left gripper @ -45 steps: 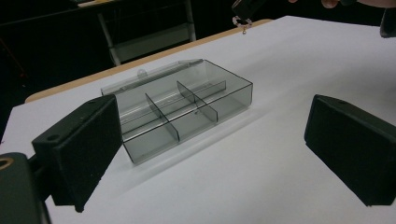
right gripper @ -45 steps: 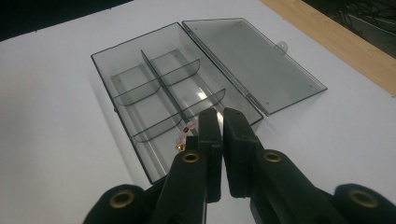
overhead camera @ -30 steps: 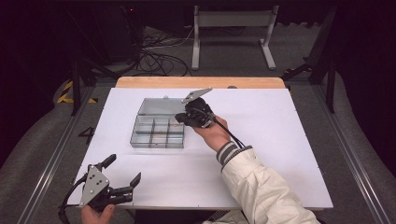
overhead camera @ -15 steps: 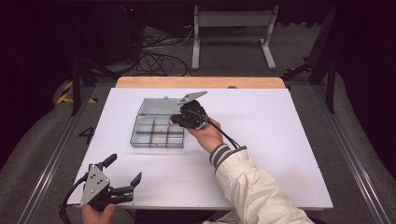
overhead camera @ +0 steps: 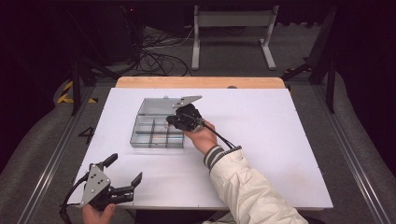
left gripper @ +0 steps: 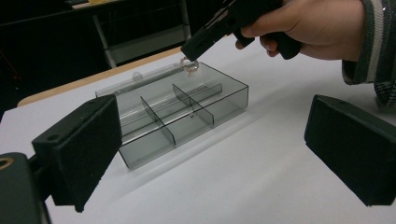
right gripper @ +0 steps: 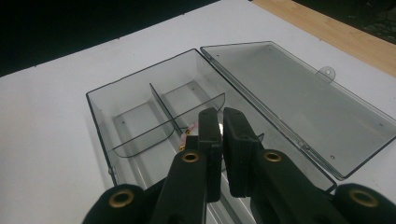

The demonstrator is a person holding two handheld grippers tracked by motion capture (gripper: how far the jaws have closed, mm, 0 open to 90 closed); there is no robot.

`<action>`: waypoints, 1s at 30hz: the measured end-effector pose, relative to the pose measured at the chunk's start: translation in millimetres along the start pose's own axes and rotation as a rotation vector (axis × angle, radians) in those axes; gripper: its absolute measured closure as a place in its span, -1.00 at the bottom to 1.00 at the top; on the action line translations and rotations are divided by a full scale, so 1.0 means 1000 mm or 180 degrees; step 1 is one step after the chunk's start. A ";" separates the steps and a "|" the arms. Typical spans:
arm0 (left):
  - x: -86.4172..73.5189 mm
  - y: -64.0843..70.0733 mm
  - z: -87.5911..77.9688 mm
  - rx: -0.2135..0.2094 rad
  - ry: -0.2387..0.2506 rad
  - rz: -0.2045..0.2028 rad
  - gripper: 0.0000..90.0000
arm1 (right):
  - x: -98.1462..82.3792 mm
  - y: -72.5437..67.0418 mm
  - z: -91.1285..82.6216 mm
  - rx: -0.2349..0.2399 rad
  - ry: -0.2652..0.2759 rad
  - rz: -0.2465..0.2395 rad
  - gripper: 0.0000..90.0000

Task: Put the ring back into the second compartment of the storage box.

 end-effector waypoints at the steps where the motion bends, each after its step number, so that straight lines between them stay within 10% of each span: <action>1: 0.000 0.000 0.000 -0.0002 0.0001 -0.0002 -0.90 | 0.000 0.000 0.001 -0.0004 0.0009 0.0002 0.92; 30: 0.001 0.001 0.002 -0.0042 0.0013 -0.0003 -0.90 | -0.009 0.010 0.036 -0.0266 -0.0012 0.0112 0.92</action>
Point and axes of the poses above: each handheld gripper's, and its own axes: z roughly forward along the jaws, x roughly out of its top, y roughly to its right, the point moved 9 cm from there along z, roughly forward along the jaws, and after that the axes turned 13 degrees about z, right-handed, at the moved point
